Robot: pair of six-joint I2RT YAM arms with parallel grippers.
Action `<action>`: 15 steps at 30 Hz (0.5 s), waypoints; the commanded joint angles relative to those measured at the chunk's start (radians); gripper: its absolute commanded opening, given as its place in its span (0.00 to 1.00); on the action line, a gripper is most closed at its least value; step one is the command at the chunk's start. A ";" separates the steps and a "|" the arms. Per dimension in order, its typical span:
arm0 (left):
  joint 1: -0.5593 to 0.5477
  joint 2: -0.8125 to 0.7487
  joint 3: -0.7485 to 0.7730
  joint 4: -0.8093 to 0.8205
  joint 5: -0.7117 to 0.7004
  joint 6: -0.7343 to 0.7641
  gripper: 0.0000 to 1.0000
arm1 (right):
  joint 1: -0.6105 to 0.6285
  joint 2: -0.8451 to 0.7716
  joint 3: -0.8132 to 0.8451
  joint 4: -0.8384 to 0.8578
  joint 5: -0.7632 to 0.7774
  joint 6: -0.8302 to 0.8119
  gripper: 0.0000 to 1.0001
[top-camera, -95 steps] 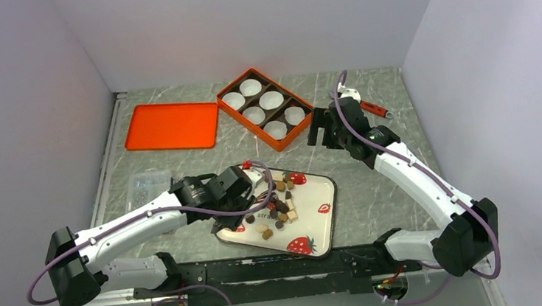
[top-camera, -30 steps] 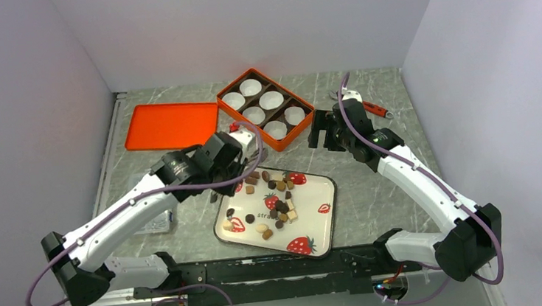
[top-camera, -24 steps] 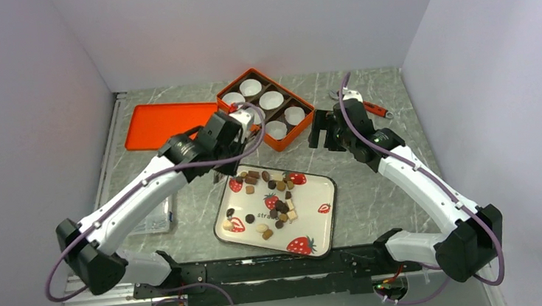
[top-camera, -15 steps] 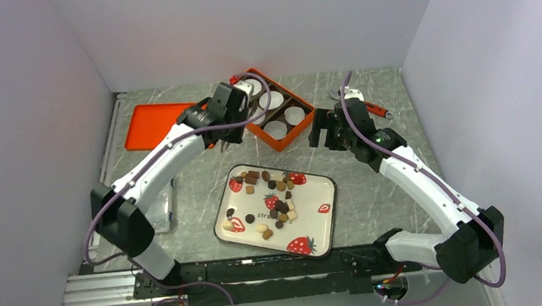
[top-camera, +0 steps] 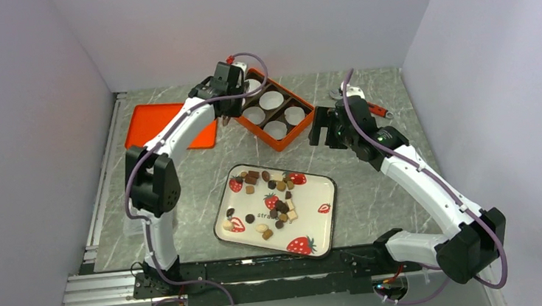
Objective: Pack the chocolate
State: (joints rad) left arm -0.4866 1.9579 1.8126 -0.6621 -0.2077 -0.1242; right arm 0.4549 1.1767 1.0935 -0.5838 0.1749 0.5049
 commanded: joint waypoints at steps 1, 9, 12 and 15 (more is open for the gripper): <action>0.025 0.064 0.115 0.085 0.041 0.032 0.27 | -0.002 -0.026 0.050 -0.005 -0.007 -0.006 1.00; 0.043 0.205 0.257 0.057 0.085 0.037 0.29 | -0.002 -0.023 0.055 -0.015 -0.006 -0.009 1.00; 0.047 0.230 0.273 0.054 0.086 0.030 0.29 | -0.002 -0.018 0.057 -0.016 -0.006 -0.009 1.00; 0.052 0.241 0.274 0.060 0.084 0.025 0.31 | -0.002 -0.017 0.055 -0.013 -0.006 -0.010 1.00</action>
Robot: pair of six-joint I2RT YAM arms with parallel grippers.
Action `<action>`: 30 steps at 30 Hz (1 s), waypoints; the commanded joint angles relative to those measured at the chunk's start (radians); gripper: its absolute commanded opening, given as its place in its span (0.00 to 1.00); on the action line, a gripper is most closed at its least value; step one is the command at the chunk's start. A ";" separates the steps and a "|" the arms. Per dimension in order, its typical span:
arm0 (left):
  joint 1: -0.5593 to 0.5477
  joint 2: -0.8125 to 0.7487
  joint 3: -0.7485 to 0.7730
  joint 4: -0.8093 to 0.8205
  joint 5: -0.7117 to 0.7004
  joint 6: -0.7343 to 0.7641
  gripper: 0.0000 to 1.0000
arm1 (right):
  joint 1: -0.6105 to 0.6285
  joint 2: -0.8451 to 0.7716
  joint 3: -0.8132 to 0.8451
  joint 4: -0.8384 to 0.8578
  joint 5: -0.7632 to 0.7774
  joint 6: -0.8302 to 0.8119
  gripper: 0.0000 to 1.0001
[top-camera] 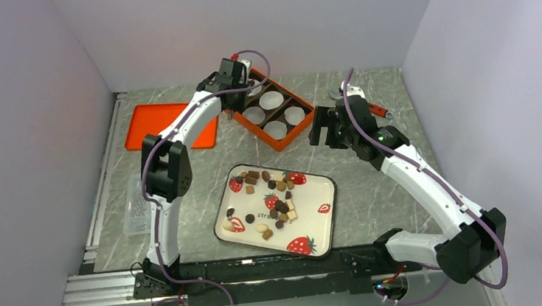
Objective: Pack the chocolate
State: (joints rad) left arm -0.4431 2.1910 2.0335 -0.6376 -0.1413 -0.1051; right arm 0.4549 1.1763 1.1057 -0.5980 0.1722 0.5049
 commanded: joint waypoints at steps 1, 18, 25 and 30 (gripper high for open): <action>0.011 0.013 0.056 0.034 0.018 0.004 0.31 | -0.002 -0.015 0.042 0.002 -0.004 -0.011 1.00; 0.027 -0.005 0.085 0.021 0.032 0.029 0.45 | -0.002 -0.013 0.034 0.011 -0.006 -0.012 1.00; 0.024 -0.093 0.041 0.013 0.053 0.010 0.42 | -0.003 -0.021 0.026 0.021 0.004 -0.014 1.00; 0.006 -0.253 -0.110 0.039 0.060 -0.015 0.42 | -0.004 -0.033 0.009 0.042 0.020 -0.021 1.00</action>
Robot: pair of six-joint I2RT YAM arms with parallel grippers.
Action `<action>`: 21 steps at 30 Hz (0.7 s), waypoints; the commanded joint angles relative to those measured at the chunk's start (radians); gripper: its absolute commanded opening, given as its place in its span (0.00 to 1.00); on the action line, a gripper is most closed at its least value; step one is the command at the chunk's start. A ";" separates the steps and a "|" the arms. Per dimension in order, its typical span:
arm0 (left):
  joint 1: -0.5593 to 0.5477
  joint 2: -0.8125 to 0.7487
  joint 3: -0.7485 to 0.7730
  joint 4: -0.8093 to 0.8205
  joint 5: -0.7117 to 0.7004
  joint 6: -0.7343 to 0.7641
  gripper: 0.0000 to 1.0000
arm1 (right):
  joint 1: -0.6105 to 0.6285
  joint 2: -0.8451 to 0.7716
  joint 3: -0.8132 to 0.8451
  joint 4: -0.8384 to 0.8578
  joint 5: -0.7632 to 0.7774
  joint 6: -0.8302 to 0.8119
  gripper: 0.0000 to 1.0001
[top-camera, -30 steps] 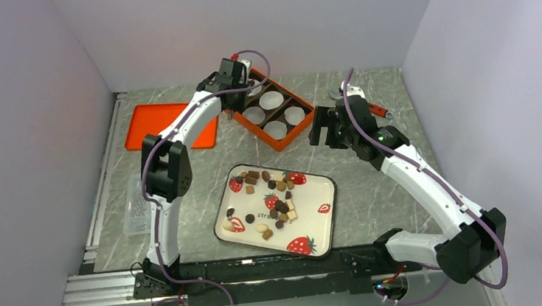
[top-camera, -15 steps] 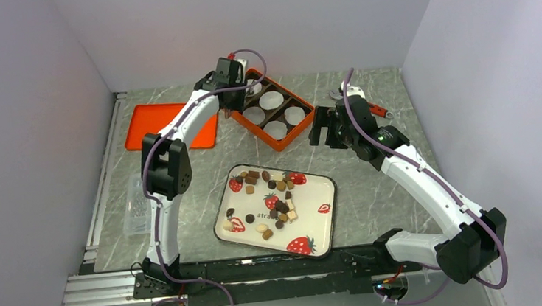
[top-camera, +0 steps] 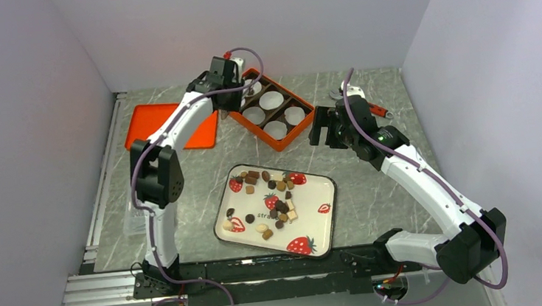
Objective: Pack the chocolate
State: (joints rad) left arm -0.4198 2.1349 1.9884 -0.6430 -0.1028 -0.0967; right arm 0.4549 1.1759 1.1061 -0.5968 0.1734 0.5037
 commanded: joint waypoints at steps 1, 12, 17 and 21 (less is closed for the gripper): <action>-0.021 -0.225 -0.091 0.041 0.024 -0.025 0.42 | -0.004 -0.031 0.006 0.041 0.022 -0.020 1.00; -0.097 -0.550 -0.376 -0.024 0.025 -0.035 0.42 | -0.005 -0.017 -0.012 0.073 0.030 -0.020 1.00; -0.157 -0.668 -0.457 -0.081 0.011 -0.025 0.41 | -0.006 -0.015 -0.015 0.077 0.028 -0.026 1.00; -0.206 -0.750 -0.523 -0.119 0.004 -0.038 0.42 | -0.007 -0.009 -0.017 0.076 0.030 -0.028 1.00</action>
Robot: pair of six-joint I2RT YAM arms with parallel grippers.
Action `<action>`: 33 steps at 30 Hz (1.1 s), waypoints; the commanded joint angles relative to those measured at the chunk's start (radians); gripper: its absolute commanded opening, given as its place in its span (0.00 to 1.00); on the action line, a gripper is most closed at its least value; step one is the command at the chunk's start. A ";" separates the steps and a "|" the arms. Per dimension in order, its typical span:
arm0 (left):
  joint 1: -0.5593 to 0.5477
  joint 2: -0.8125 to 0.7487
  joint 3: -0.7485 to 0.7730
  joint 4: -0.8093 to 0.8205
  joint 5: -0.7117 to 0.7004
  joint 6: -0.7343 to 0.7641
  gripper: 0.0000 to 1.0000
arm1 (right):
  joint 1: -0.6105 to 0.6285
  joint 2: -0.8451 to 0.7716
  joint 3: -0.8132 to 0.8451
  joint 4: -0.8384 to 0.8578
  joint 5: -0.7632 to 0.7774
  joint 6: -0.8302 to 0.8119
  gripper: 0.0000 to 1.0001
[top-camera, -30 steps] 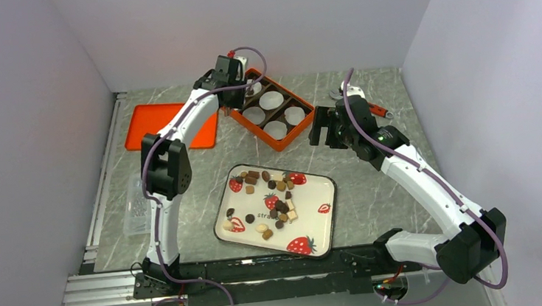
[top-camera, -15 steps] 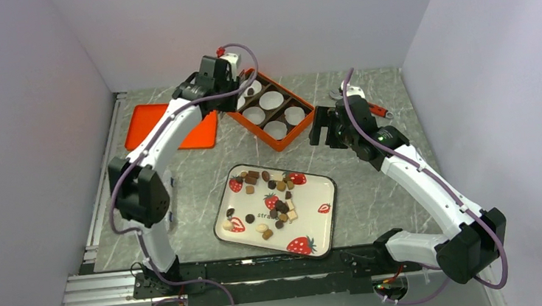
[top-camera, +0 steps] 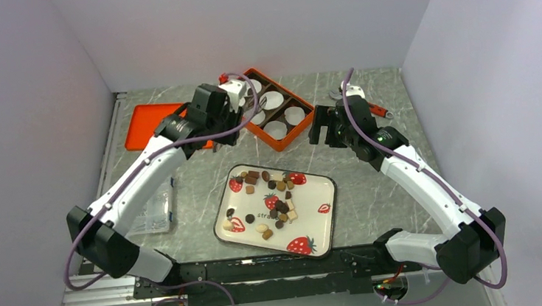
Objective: Pack the chocolate
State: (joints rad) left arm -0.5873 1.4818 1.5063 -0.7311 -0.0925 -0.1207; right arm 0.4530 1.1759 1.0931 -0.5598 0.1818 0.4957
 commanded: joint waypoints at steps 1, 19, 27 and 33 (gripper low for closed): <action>-0.048 -0.118 -0.060 -0.038 -0.005 -0.021 0.42 | -0.005 -0.008 -0.004 0.041 0.022 -0.019 1.00; -0.233 -0.345 -0.317 -0.243 -0.078 -0.164 0.42 | -0.007 0.004 -0.013 0.038 0.016 -0.008 1.00; -0.285 -0.365 -0.388 -0.275 -0.082 -0.240 0.42 | -0.007 0.008 -0.009 0.037 0.013 -0.013 1.00; -0.312 -0.357 -0.416 -0.285 -0.097 -0.291 0.43 | -0.007 0.008 -0.018 0.043 0.007 -0.014 1.00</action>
State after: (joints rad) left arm -0.8829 1.1393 1.0988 -1.0164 -0.1574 -0.3553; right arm 0.4519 1.1854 1.0817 -0.5510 0.1810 0.4927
